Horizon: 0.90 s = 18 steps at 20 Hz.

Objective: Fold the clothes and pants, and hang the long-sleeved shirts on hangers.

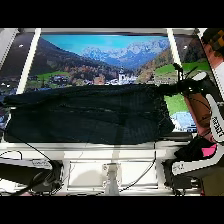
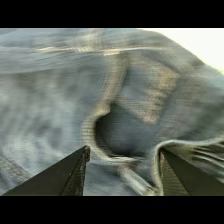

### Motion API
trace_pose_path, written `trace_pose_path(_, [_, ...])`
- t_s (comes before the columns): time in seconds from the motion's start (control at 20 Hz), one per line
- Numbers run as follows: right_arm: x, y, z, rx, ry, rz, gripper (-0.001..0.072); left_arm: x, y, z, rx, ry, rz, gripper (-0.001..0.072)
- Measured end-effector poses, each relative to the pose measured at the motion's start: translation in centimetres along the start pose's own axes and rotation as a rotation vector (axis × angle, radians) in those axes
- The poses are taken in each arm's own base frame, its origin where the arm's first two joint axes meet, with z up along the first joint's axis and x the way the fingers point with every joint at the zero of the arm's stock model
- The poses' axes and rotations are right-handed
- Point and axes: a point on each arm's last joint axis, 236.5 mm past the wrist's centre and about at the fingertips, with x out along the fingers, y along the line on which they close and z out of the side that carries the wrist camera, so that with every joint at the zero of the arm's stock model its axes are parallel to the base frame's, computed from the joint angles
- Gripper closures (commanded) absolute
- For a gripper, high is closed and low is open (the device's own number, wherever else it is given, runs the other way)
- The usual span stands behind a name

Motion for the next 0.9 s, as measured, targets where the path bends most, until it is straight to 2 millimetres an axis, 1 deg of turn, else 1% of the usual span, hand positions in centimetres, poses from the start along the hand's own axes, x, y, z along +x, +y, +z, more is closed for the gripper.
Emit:
trace_pose_path(0.1, [0.7, 1.1, 0.2, -0.019, 0.003, 0.007, 0.02, 0.8, 0.1, -0.1, -0.002, 0.019, 0.001, 0.0674])
trace_pose_path(0.2, [1.1, 0.7, 0.6, -0.013, -0.009, -0.034, 0.0199, 1.9, 0.2, -0.3, -0.002, 0.043, -0.001, 0.0674])
trace_pose_path(0.3, [0.6, -1.0, 1.1, 0.021, -0.024, -0.104, 0.017, 3.1, 0.3, -0.5, -0.004, 0.069, -0.003, 0.0674])
trace_pose_path(0.35, [0.2, -2.1, 1.2, 0.045, -0.027, -0.138, 0.0107, 3.6, 0.3, -0.6, -0.006, 0.081, -0.003, 0.0674])
trace_pose_path(0.4, [-0.4, -3.2, 1.2, 0.07, -0.032, -0.171, 0.0089, 4.1, 0.3, -0.7, -0.006, 0.091, -0.004, 0.0674])
trace_pose_path(0.5, [-1.3, -4.9, 1.0, 0.108, -0.033, -0.213, 0.0088, 4.8, 0.3, -0.9, -0.006, 0.108, -0.007, 0.0674])
trace_pose_path(0.6, [-1.9, -5.8, 0.0, 0.128, 0.0, -0.228, 0.0089, 5.2, -0.1, -1.0, -0.004, 0.116, -0.016, 0.0674])
trace_pose_path(0.65, [-2.1, -6.0, -0.7, 0.123, 0.03, -0.225, 0.0089, 5.3, -0.3, -1.0, -0.003, 0.118, -0.022, 0.0674])
trace_pose_path(0.85, [-2.5, -4.9, -4.2, 0.057, 0.182, -0.168, 0.01, 5.6, -1.7, -1.0, 0.014, 0.125, -0.044, 0.0674])
trace_pose_path(0.9, [-2.5, -4.5, -4.7, 0.039, 0.207, -0.152, 0.0131, 5.6, -2.2, -1.0, 0.02, 0.125, -0.049, 0.0674])
